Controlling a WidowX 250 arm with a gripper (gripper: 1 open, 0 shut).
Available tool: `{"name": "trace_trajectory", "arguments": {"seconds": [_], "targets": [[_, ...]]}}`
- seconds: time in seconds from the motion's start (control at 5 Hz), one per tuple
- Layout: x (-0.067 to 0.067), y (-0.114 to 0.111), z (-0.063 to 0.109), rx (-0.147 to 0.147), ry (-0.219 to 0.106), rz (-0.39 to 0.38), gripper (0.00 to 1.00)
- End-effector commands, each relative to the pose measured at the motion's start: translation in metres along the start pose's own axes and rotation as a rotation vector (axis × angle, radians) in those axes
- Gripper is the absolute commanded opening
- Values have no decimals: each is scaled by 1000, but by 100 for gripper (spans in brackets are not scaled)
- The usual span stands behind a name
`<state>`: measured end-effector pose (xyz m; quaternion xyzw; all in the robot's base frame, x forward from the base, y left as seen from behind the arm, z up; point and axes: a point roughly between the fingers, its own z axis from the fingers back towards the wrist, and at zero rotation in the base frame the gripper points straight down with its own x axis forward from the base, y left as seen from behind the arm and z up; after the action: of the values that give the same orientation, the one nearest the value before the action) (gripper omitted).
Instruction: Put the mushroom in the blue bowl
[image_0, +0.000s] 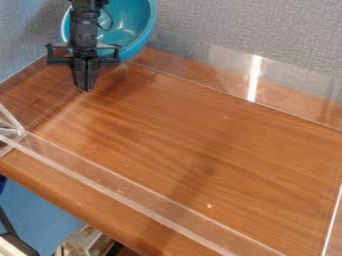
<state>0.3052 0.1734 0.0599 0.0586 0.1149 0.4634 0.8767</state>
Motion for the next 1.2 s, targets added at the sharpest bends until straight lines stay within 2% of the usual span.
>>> {"name": "trace_trajectory", "arguments": {"seconds": [0.0, 0.2, 0.6, 1.0], "targets": [[-1, 11, 22, -35, -51, 76, 0], [-7, 13, 22, -38, -43, 112, 0], [-3, -9, 17, -31, -34, 151, 0], [-4, -6, 12, -17, -37, 135, 0]]}}
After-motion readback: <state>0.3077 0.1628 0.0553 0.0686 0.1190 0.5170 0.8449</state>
